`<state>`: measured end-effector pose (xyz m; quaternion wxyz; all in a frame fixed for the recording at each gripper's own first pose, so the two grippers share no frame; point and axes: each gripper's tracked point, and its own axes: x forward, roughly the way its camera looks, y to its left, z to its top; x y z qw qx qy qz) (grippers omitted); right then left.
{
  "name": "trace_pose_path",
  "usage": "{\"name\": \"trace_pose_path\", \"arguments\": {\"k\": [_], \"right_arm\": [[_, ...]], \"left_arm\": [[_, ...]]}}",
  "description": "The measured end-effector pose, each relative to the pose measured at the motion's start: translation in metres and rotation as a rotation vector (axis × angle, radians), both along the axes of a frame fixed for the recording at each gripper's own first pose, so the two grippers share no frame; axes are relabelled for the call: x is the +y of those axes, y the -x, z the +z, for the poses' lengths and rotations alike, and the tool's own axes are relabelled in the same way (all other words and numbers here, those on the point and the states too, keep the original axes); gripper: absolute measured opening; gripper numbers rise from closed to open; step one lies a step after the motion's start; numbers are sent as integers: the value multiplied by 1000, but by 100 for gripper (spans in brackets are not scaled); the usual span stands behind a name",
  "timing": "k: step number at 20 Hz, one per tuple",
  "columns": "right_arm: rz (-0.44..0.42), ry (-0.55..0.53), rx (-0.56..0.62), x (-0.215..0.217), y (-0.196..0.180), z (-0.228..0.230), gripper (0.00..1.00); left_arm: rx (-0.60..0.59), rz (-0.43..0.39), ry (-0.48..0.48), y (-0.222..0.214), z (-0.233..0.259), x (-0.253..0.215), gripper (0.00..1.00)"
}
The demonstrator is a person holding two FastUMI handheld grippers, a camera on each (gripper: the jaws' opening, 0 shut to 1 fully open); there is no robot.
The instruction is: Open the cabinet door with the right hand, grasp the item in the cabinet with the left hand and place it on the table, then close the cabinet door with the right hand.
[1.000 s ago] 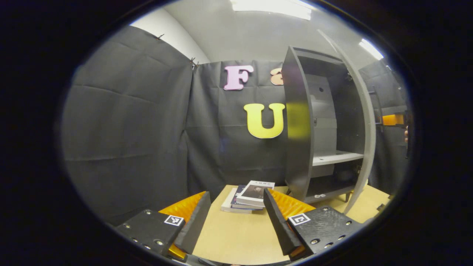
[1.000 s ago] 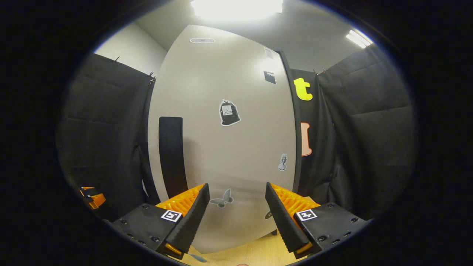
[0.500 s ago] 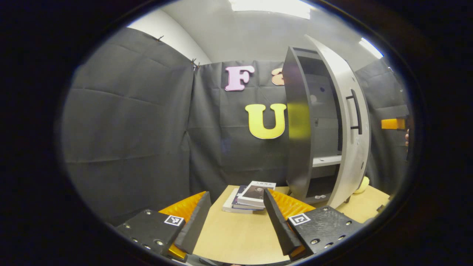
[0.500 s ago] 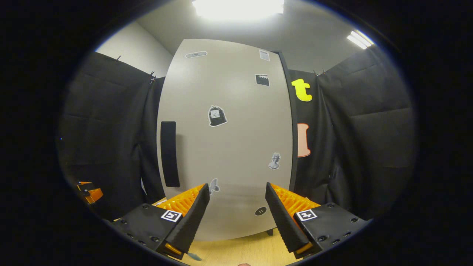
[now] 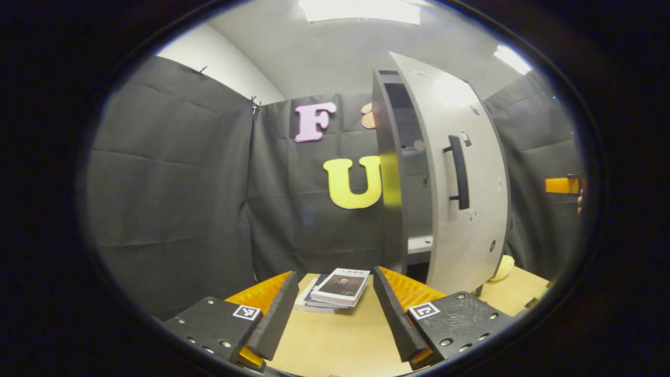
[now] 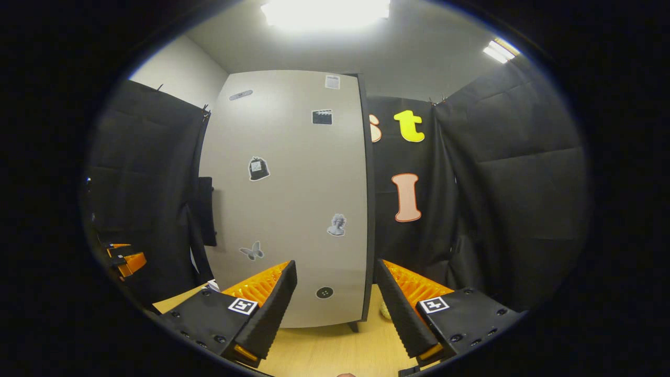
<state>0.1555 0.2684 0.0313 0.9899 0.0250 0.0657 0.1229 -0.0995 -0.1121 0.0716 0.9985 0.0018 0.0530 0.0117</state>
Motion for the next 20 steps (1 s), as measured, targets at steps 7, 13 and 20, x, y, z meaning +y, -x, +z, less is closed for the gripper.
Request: {"name": "trace_pose_path", "arguments": {"k": [7,13,20], "right_arm": [[-36,14,-10,-60,5,-7,96],[-56,14,-16,-84,11,-8,96],[-58,27,-27,-86,17,-6,96]], "left_arm": [[-18,-36,-40,-2,23,-67,87],[-38,-64,-31,-4,37,-104,87],[-41,-61,-21,3,37,-109,87]]}}
